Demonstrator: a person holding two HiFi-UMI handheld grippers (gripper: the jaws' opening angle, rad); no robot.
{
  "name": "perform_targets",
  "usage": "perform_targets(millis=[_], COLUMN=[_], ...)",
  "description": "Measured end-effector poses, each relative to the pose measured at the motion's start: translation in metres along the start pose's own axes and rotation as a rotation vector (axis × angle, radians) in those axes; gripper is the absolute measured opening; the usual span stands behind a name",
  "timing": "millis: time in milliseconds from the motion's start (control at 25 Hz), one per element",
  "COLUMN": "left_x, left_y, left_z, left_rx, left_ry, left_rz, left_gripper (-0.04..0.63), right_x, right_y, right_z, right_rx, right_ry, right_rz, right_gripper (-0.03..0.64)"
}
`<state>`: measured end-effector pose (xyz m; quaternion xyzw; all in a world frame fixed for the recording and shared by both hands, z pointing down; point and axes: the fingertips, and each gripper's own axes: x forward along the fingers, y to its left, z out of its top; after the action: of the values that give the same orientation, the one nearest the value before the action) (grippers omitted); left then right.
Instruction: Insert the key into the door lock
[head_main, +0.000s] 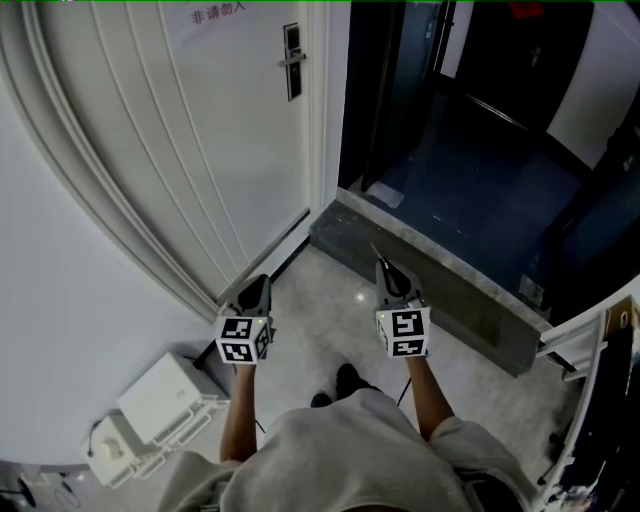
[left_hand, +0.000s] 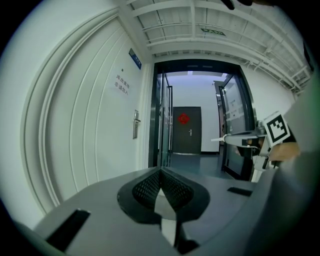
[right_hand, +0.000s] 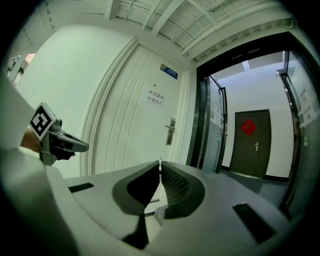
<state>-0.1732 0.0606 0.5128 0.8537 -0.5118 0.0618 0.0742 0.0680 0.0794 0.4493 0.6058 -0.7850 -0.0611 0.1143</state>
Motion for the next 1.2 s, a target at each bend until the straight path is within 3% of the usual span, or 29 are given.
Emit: perform_targets(millis=[480, 1200], left_x=[0.102, 0.378], left_y=[0.040, 0.107], left_z=[0.014, 0.106], left_rx=[0.026, 0.048], left_ry=[0.007, -0.019], left_rz=[0.019, 0.084], left_gripper=[0.017, 0.017], right_x=[0.108, 0.387], right_y=[-0.036, -0.165], right_z=[-0.014, 0.016], right_rx=[0.018, 0.007], right_ry=[-0.012, -0.073], right_rz=[0.025, 0.135], right_gripper=[0.029, 0.029])
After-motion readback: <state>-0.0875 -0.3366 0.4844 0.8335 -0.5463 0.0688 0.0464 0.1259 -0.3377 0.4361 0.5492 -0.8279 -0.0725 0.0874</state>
